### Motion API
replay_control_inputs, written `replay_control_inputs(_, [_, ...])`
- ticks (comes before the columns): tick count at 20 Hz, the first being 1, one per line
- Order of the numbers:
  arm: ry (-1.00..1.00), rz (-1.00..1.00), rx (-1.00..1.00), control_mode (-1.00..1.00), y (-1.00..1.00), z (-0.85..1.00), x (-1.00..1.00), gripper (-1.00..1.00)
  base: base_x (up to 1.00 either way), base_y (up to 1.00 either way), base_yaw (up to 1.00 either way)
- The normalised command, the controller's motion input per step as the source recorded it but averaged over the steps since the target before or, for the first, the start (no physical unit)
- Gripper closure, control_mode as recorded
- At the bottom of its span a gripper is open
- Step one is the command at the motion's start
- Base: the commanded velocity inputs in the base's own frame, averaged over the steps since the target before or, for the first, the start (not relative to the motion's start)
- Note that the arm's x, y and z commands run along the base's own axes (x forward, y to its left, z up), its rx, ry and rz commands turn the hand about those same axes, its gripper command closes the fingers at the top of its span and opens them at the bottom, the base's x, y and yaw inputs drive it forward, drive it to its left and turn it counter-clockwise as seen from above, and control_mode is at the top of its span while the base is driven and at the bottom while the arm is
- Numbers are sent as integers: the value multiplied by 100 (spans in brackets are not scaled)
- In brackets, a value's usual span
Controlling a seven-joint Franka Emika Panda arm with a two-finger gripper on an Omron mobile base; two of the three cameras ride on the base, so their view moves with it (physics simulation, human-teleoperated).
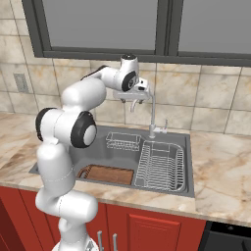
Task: Turn on the sink faucet with hot water and rinse the cutting board for ten seconds, then turn off the faucet. Push the cutting board to reach the water if necessary.
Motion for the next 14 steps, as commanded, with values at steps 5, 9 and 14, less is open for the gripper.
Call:
replay_control_inputs(5, [0, 0, 0, -100, -4, 13, -14, -100, 0, 0, 0])
replay_control_inputs(9, [0, 0, 2, -100, -14, 35, -16, -100, 0, 0, 0])
replay_control_inputs(14, [0, 0, 3, -100, -11, 43, -18, -100, 0, 0, 0])
